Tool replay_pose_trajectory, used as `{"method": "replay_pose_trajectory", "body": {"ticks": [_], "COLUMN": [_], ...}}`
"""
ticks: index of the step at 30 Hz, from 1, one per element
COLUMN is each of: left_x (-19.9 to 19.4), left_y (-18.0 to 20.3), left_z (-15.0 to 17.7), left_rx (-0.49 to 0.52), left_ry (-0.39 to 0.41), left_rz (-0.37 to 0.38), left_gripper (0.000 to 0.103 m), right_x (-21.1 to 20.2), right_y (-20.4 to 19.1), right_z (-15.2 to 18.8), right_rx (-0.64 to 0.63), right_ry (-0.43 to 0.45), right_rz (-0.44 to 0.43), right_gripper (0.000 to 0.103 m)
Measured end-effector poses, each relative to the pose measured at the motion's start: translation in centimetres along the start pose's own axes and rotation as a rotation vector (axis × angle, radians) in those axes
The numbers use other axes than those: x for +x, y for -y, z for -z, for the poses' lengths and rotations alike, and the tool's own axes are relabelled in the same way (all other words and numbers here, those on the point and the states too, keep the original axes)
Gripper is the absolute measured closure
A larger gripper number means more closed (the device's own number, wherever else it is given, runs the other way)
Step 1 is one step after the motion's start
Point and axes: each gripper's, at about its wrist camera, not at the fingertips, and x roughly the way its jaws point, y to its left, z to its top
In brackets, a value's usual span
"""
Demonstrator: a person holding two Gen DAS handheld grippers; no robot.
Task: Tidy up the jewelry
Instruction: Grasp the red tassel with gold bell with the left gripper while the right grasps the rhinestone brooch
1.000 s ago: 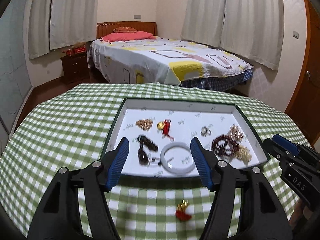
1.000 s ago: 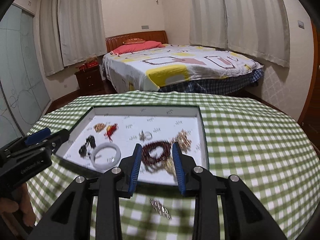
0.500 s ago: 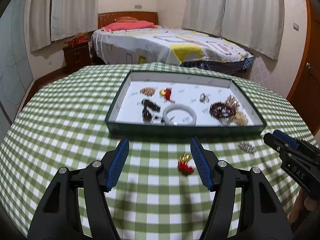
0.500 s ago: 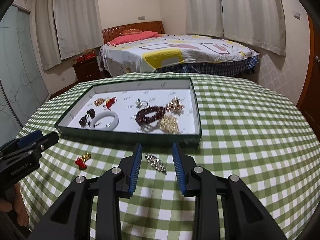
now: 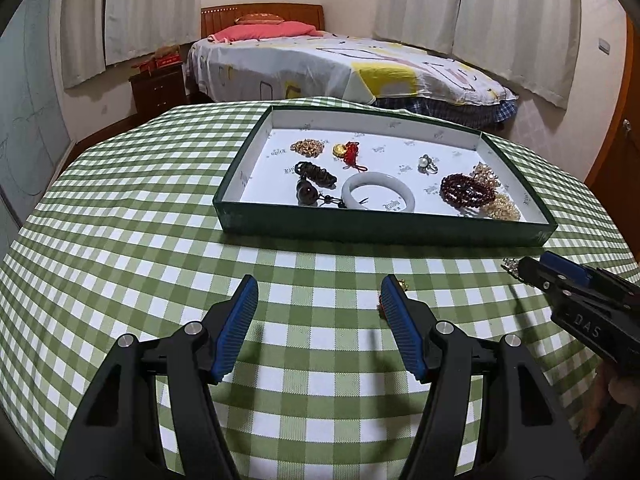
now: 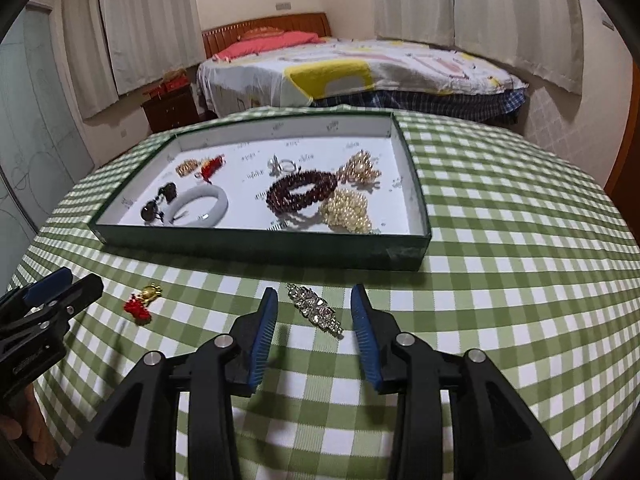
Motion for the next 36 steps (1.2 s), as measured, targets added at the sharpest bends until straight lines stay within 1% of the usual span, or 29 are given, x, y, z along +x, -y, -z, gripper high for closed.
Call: {"method": "replay_pose_trajectory", "body": {"ticks": [4, 6, 8, 9, 10, 11, 13, 16, 21, 26, 29, 30, 32, 33, 34, 36], "left_x": [0.5, 0.8, 0.9, 1.0, 1.0, 1.1, 1.2, 1.4, 1.8, 1.6, 1.9, 1.9, 2.1, 2.2, 2.3, 2.6], "left_y": [0.0, 0.1, 0.2, 0.3, 0.4, 0.5, 0.8, 1.3, 2.0, 2.9, 3.4, 3.6, 3.7, 3.7, 3.7, 3.6], "left_z": [0.1, 0.2, 0.2, 0.2, 0.2, 0.2, 0.2, 0.2, -0.1, 0.0, 0.2, 0.3, 0.4, 0.4, 0.4, 0.5], "left_rx": [-0.001, 0.002, 0.005, 0.007, 0.01, 0.013, 0.022, 0.037, 0.049, 0.071, 0.087, 0.092, 0.095, 0.096, 0.095, 0.086], "left_ry": [-0.014, -0.02, -0.025, -0.027, -0.029, -0.03, -0.033, -0.042, -0.051, -0.059, -0.073, -0.076, -0.085, -0.093, -0.1, -0.117], "left_rz": [0.0, -0.002, -0.003, -0.003, -0.002, -0.002, 0.002, 0.001, 0.005, 0.028, 0.044, 0.048, 0.058, 0.063, 0.068, 0.081], "left_gripper": [0.041, 0.041, 0.041, 0.041, 0.041, 0.041, 0.041, 0.041, 0.041, 0.041, 0.043, 0.044, 0.051, 0.057, 0.061, 0.063], "right_x": [1.1, 1.2, 1.1, 1.0, 0.8, 0.8, 0.4, -0.6, -1.2, -1.2, -1.3, -1.3, -1.2, -1.1, -1.2, -1.2], "right_y": [0.1, 0.0, -0.2, -0.2, -0.1, -0.1, 0.1, 0.5, 1.1, 1.2, 1.1, 1.1, 1.1, 1.1, 1.1, 1.1], "right_z": [-0.2, -0.1, 0.0, 0.1, 0.3, 0.3, 0.6, 0.9, 1.3, 1.1, 1.0, 1.1, 1.1, 1.1, 1.1, 1.1], "right_rx": [0.004, -0.006, -0.024, -0.029, -0.028, -0.027, -0.022, -0.014, 0.002, 0.008, 0.01, 0.01, 0.01, 0.011, 0.013, 0.014], "right_ry": [-0.048, -0.055, -0.057, -0.058, -0.059, -0.059, -0.051, -0.025, -0.013, -0.008, -0.004, -0.005, -0.008, -0.009, -0.009, -0.007], "right_rz": [0.0, 0.003, 0.017, 0.016, 0.012, 0.009, 0.007, 0.015, 0.014, 0.003, -0.004, -0.006, -0.009, -0.01, -0.012, -0.014], "right_gripper": [0.065, 0.065, 0.073, 0.081, 0.086, 0.089, 0.091, 0.091, 0.091, 0.091, 0.091, 0.091, 0.091, 0.091, 0.091, 0.091]}}
